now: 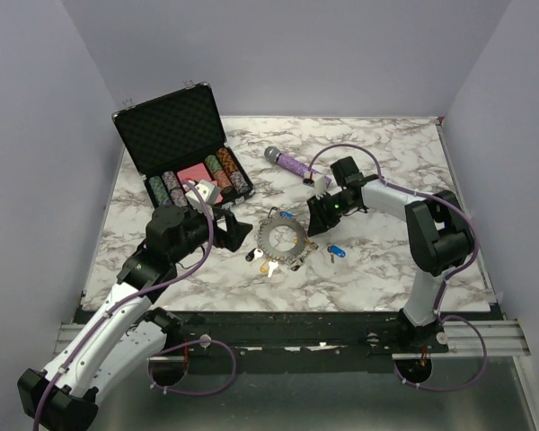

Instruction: Put the keys on the keyring

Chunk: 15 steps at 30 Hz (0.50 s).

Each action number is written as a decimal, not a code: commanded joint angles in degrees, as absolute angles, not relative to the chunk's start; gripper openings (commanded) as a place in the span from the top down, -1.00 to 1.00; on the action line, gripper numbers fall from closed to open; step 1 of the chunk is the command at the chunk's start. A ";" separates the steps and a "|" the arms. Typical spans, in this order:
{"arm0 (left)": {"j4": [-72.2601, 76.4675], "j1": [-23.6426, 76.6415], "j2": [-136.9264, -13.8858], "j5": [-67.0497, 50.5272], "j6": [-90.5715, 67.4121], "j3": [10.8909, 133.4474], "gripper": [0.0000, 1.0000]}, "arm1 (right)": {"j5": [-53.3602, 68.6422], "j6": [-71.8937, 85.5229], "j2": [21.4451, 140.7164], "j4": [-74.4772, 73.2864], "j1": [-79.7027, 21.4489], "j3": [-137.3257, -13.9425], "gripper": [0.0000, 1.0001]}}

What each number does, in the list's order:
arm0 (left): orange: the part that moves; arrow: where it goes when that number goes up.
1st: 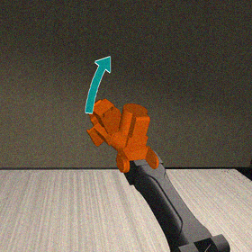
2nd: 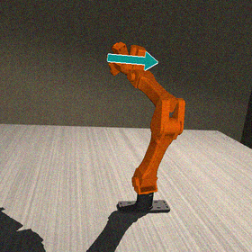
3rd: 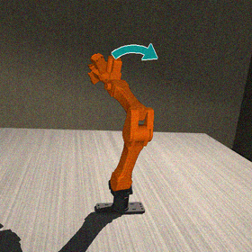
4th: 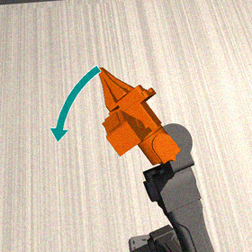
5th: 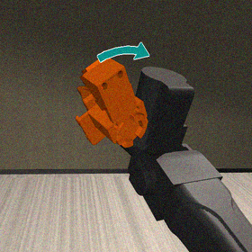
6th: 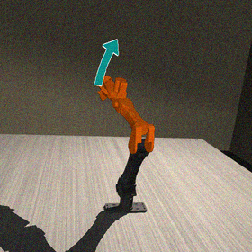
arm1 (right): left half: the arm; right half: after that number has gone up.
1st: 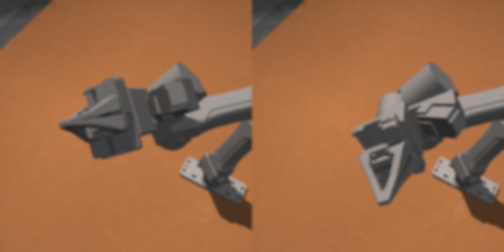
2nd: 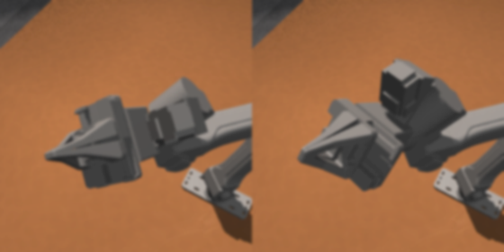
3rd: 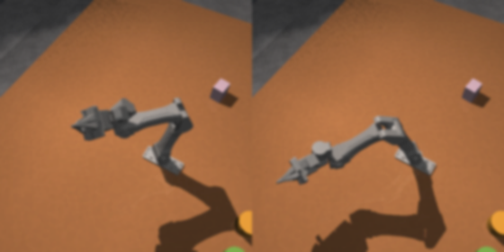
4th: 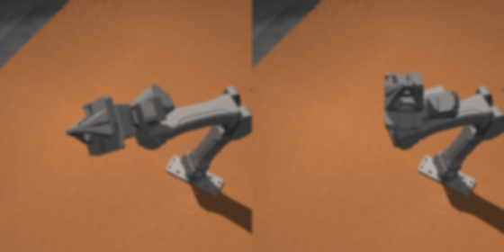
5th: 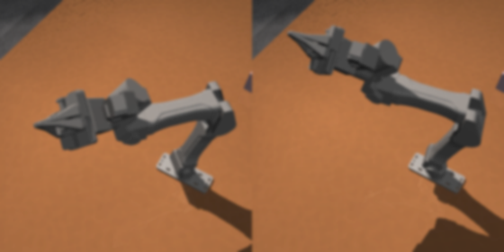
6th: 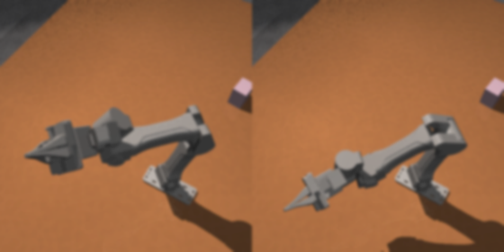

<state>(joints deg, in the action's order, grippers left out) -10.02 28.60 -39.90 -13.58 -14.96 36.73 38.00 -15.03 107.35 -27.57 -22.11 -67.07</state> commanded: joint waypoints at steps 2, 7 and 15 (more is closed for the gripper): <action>-10.81 28.39 -39.29 -14.50 -14.59 37.97 -0.93 | 37.79 -14.06 109.33 -26.46 -21.97 -66.62 0.31; -10.55 28.39 -39.11 -14.77 -14.77 37.97 -0.93 | 37.97 -13.97 109.86 -26.37 -21.88 -66.71 0.39; -10.55 28.30 -39.11 -15.03 -14.85 37.97 -0.93 | 38.23 -13.36 110.13 -25.75 -21.89 -66.71 0.46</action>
<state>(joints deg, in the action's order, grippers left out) -10.02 28.60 -39.88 -13.78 -14.98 36.73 38.02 -14.13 109.12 -26.85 -22.11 -67.07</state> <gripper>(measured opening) 0.968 0.275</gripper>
